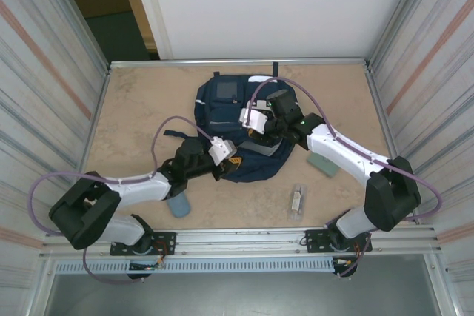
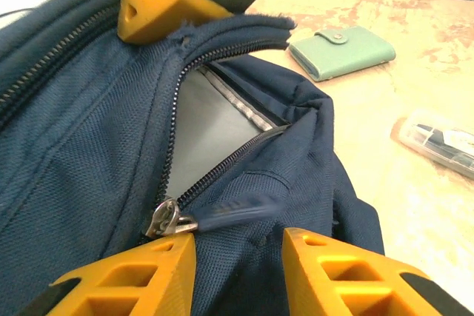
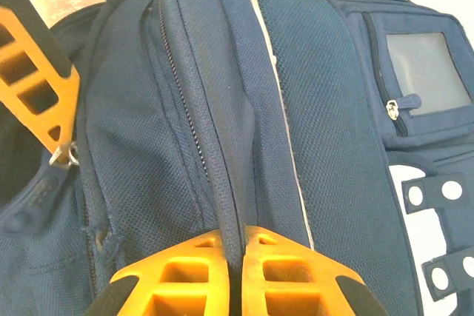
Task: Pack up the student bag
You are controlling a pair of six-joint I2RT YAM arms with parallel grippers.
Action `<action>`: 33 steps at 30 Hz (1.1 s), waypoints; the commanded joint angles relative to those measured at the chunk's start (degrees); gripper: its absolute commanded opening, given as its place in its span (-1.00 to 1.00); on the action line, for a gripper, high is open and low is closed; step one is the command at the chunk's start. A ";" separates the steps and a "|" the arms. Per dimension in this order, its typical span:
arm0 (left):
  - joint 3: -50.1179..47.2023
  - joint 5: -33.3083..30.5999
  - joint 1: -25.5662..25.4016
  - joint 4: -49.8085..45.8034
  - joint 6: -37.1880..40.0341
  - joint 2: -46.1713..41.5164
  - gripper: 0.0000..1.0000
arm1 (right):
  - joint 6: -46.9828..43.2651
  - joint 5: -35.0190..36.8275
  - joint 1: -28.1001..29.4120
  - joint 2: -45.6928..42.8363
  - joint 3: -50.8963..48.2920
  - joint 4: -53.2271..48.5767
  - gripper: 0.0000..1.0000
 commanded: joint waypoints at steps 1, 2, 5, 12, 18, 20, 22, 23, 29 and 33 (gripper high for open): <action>2.37 -5.78 -0.47 1.37 -3.00 1.68 -0.31 | 2.10 -1.22 1.57 0.07 3.37 1.10 -0.95; 2.28 -6.75 -0.46 1.80 -3.37 1.97 -0.33 | 2.08 -0.99 1.78 -0.32 3.06 1.04 -0.95; 2.19 -11.65 -0.60 1.46 -5.15 2.14 -0.35 | 2.76 -0.89 2.06 -1.22 2.03 1.42 -0.95; 1.75 -14.94 -0.46 1.84 -13.96 3.03 -0.25 | 5.26 2.59 3.20 -1.62 1.97 0.51 -0.96; 2.17 -16.63 -0.45 2.41 -20.51 4.59 -0.20 | 8.48 7.22 5.83 -1.08 4.05 -1.37 -0.96; 2.99 -15.77 -0.45 2.26 -24.05 5.05 -0.06 | 10.86 8.72 6.66 -0.62 5.41 -2.84 -0.96; 4.14 -14.59 -0.28 0.34 -27.49 5.22 -0.02 | 13.24 9.06 6.98 -0.66 6.50 -4.39 -0.96; 4.83 -13.72 0.03 -0.85 -29.38 5.41 -0.01 | 14.34 8.83 6.94 -0.85 6.53 -4.35 -0.96; 4.98 -14.16 2.40 -5.64 -35.40 3.91 -0.41 | 15.37 7.10 6.81 -1.23 7.67 -5.81 -0.96; 6.40 -12.09 3.21 -11.35 -29.47 1.10 -0.92 | 13.88 6.49 6.63 -1.27 6.59 -5.40 -0.95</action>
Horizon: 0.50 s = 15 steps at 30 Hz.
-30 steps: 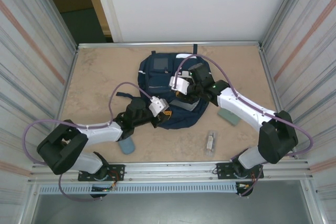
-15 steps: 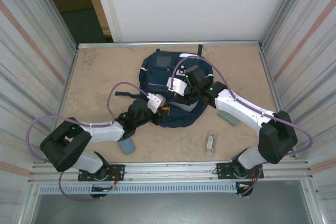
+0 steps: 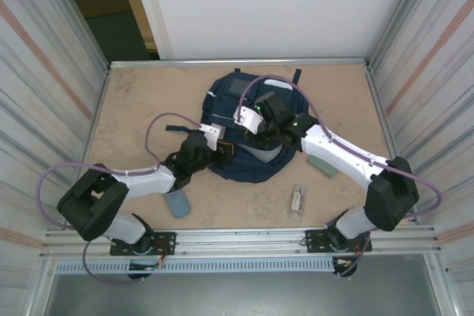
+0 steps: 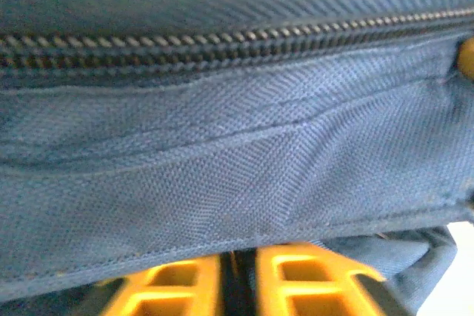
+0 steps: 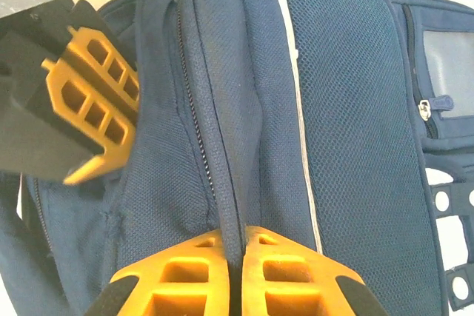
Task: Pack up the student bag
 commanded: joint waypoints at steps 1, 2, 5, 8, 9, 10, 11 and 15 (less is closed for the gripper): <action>2.13 0.35 1.52 -6.50 2.69 -3.49 -1.00 | -0.33 -3.64 0.70 -1.45 2.56 -0.17 -0.95; 1.60 1.51 2.08 -6.62 3.22 -4.66 -1.00 | -1.43 -3.15 0.57 -1.38 2.74 -0.73 -0.95; -0.35 4.74 4.17 -6.85 5.56 -7.97 -1.00 | -4.65 -3.49 -0.46 -1.46 2.57 -2.56 -0.94; -2.43 8.69 7.53 -7.58 7.56 -10.46 -1.00 | -5.81 -6.27 -2.20 -1.55 3.26 -4.34 -0.92; -3.03 10.08 8.50 -7.39 8.06 -10.99 -1.00 | -6.26 -6.57 -2.49 -1.64 3.57 -5.09 -0.92; -3.57 11.40 9.53 -7.38 8.84 -11.57 -1.00 | -7.03 -6.83 -2.83 -1.58 3.83 -6.03 -0.92; -3.75 12.49 10.40 -7.54 9.91 -12.00 -1.00 | -7.75 -7.28 -3.23 -1.65 3.68 -6.45 -0.91; -3.57 16.20 13.21 -8.95 12.16 -12.22 -1.00 | -10.22 -8.86 -4.61 -1.74 3.48 -7.11 -0.91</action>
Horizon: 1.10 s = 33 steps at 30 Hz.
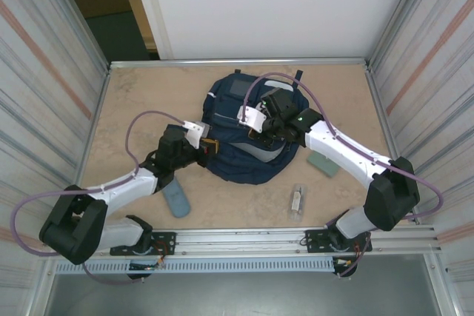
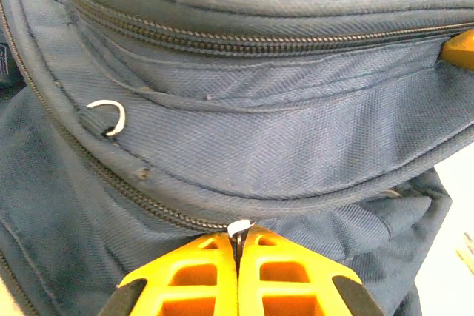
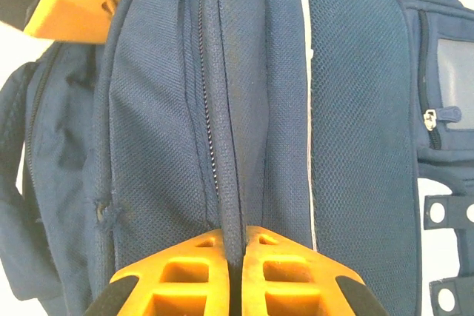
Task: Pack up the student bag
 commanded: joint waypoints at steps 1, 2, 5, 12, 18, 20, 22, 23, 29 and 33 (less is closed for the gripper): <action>-0.26 3.87 2.56 -0.93 3.96 -1.11 -1.00 | -4.38 -3.34 -1.08 -1.71 2.28 -3.62 -0.91; -0.13 4.51 2.98 -0.98 4.69 -0.75 -1.00 | -5.24 -3.99 -1.57 -1.71 2.41 -4.45 -0.91; 0.61 4.26 4.27 -1.41 7.87 0.70 -1.00 | -6.86 -8.18 -3.84 -1.49 2.67 -5.13 -0.90; 2.42 2.86 7.04 1.97 12.14 3.77 -1.00 | -14.07 -10.56 -7.03 1.81 4.68 -7.38 -0.89; 3.73 13.76 6.08 0.59 9.56 2.98 -1.00 | -17.15 -12.31 -9.05 6.72 7.24 -8.08 -0.90; 3.08 18.40 5.73 4.18 2.93 2.74 -1.00 | -15.36 -13.39 -8.96 7.93 7.93 -5.61 -0.86; 2.39 17.47 3.44 5.82 -0.82 2.05 -1.00 | -11.84 -12.18 -8.59 9.43 9.22 -3.14 -0.79; 2.50 16.01 1.70 5.36 -0.67 1.77 -1.00 | -9.14 -10.28 -8.11 10.06 9.62 -1.73 -0.74; 6.54 13.39 -3.71 5.41 -2.58 3.63 -1.00 | 0.82 -10.29 -5.95 1.84 0.25 6.26 -0.08; 7.76 14.56 -4.78 8.70 -3.01 5.43 -1.00 | -2.48 -15.25 -5.84 -9.11 -7.47 4.03 -0.03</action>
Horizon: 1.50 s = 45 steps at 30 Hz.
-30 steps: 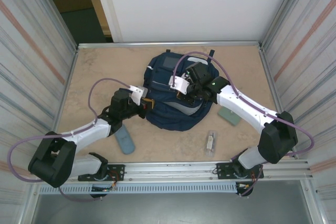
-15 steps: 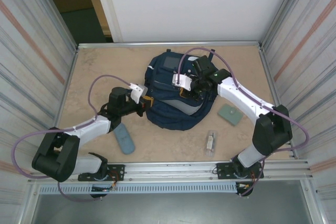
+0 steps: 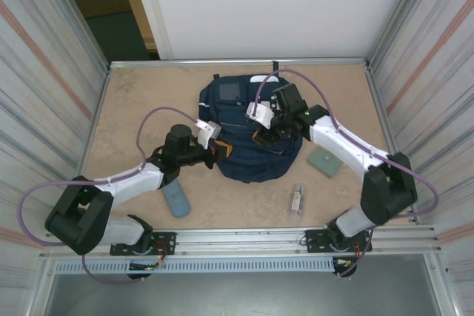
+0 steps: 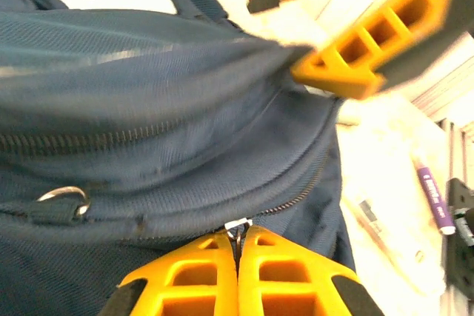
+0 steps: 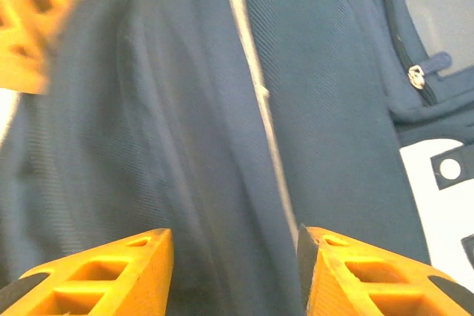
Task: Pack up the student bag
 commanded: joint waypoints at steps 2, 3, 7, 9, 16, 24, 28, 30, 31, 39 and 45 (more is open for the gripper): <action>4.89 3.31 -1.33 4.16 -0.41 1.38 -1.00 | -6.23 -6.59 1.23 -12.02 -6.24 -0.55 0.03; 5.48 3.93 -1.57 3.60 0.10 1.83 -1.00 | -7.68 -5.86 1.97 -13.52 -7.70 -0.28 0.06; 6.03 5.72 -2.68 5.14 0.46 3.19 -1.00 | -6.48 -5.09 3.73 -13.26 -9.36 4.01 0.06; 6.22 5.61 -3.08 5.32 0.14 3.58 -1.00 | -5.67 -4.86 4.45 -11.12 -9.05 6.57 0.04; 5.07 5.10 -4.52 7.44 -0.47 3.26 -1.00 | -3.16 1.10 6.03 -2.11 -7.88 10.44 -0.11; 3.14 -2.46 -1.36 -3.07 7.15 -3.72 -1.00 | -5.67 2.02 5.42 -5.05 -11.34 12.03 -1.00; 2.47 -9.76 2.61 -12.32 18.40 -7.48 -1.00 | -11.20 -2.81 3.91 -8.85 -12.11 8.16 -1.00; 3.75 -10.47 5.53 -15.03 20.38 -5.84 -1.00 | -13.18 -4.85 3.54 -9.30 -11.75 7.38 -1.00; 4.20 -10.42 7.34 -15.45 20.08 -4.44 -1.00 | -13.78 -4.79 3.59 -9.26 -11.06 6.66 -1.00; 7.27 -6.68 19.77 -11.70 12.63 4.51 -1.00 | -18.62 -2.47 5.27 -7.37 -5.74 -0.61 -1.00; 14.68 -3.19 25.62 -17.68 6.28 13.29 -1.00 | -17.30 -3.24 4.86 -10.33 -4.27 2.15 -1.00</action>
